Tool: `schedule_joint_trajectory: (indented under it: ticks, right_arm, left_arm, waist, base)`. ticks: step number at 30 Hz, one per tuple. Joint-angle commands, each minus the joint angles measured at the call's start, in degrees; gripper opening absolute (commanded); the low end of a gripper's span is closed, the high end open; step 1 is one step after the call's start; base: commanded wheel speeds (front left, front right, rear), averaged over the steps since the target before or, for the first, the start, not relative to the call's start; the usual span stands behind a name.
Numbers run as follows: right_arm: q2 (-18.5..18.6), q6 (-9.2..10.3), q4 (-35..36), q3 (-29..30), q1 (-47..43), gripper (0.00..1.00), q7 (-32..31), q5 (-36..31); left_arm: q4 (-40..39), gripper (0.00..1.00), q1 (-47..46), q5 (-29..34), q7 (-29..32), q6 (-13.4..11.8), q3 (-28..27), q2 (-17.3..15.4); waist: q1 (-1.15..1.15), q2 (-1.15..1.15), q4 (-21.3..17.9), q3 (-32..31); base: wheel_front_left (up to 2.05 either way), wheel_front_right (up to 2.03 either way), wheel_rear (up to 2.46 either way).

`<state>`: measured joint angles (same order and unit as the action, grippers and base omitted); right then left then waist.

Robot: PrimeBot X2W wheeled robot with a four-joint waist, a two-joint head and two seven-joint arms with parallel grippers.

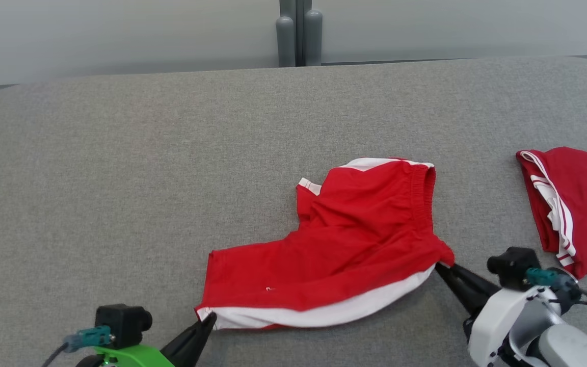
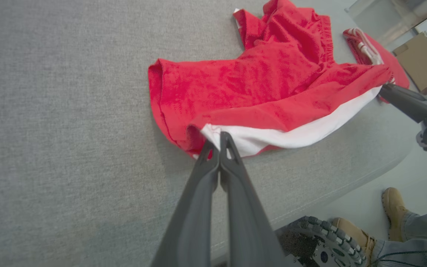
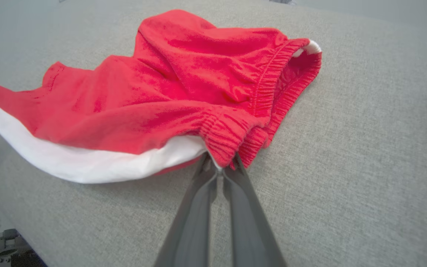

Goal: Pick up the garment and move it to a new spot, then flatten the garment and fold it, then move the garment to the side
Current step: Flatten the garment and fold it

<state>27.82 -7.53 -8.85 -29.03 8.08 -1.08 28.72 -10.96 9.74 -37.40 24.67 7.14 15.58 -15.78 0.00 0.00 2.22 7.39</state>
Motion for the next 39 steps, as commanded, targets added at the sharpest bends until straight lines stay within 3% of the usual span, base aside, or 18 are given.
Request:
schedule_joint_trajectory:
  ticks: [1,12,19,22,24,28,29,33,39]
  right_arm:
    - [0.8,0.09,1.3,1.3,-0.8,0.00,0.1,1.2]
    - [5.6,0.09,23.6,20.4,-6.7,0.00,-5.6,13.6]
    - [9.0,0.07,31.1,25.4,0.3,0.00,-13.7,22.8]
    - [10.5,0.07,28.1,24.9,12.1,0.00,-20.0,27.6]
    - [10.1,0.07,24.8,24.8,20.0,0.00,-22.5,28.6]
    - [6.9,0.07,15.0,24.2,39.3,0.00,-24.9,24.9]
    - [6.9,0.07,15.0,24.2,39.3,0.00,-24.9,24.9]
    - [1.1,0.07,4.0,21.4,56.8,0.00,-22.7,17.8]
    - [-7.2,0.10,-11.4,19.6,74.5,0.00,-12.4,7.3]
  left_arm:
    - [-1.6,0.00,0.6,-1.2,0.3,0.3,-0.8,-0.7]
    - [-24.8,0.00,2.7,-12.1,4.8,-0.3,-7.1,-4.5]
    - [-28.5,0.00,-9.2,-21.5,11.0,0.0,-9.9,-8.5]
    - [-22.5,0.00,-25.0,-24.8,15.7,-0.3,-10.0,-10.4]
    - [-17.2,0.00,-35.4,-23.6,16.0,-0.8,-9.8,-9.5]
    - [-3.4,0.00,-55.8,-18.8,15.4,-1.8,-7.4,-6.9]
    - [-3.4,0.00,-55.8,-18.8,15.4,-1.8,-7.4,-6.9]
    - [11.5,0.00,-72.9,-10.6,9.5,-1.8,-5.4,-4.0]
    - [30.4,0.00,-92.0,-0.1,-6.7,-1.9,-5.0,-1.2]
  waist:
    - [0.00,0.00,-0.1,0.0]
    - [0.00,0.00,-1.7,0.6]
    - [0.00,0.00,-1.7,6.1]
    - [0.00,0.00,-0.8,12.4]
    - [0.00,0.00,-0.2,15.4]
    - [0.00,0.00,0.7,21.5]
    - [0.00,0.00,0.7,21.5]
    - [0.00,0.00,1.2,25.5]
    - [0.00,0.00,1.1,30.1]
  base:
    - [0.00,0.00,0.00]
    - [0.00,0.00,0.00]
    - [0.00,0.00,0.00]
    - [0.00,0.00,0.00]
    - [0.00,0.00,0.00]
    - [0.00,0.00,0.00]
    - [0.00,0.00,0.00]
    - [0.00,0.00,0.00]
    - [0.00,0.00,0.00]
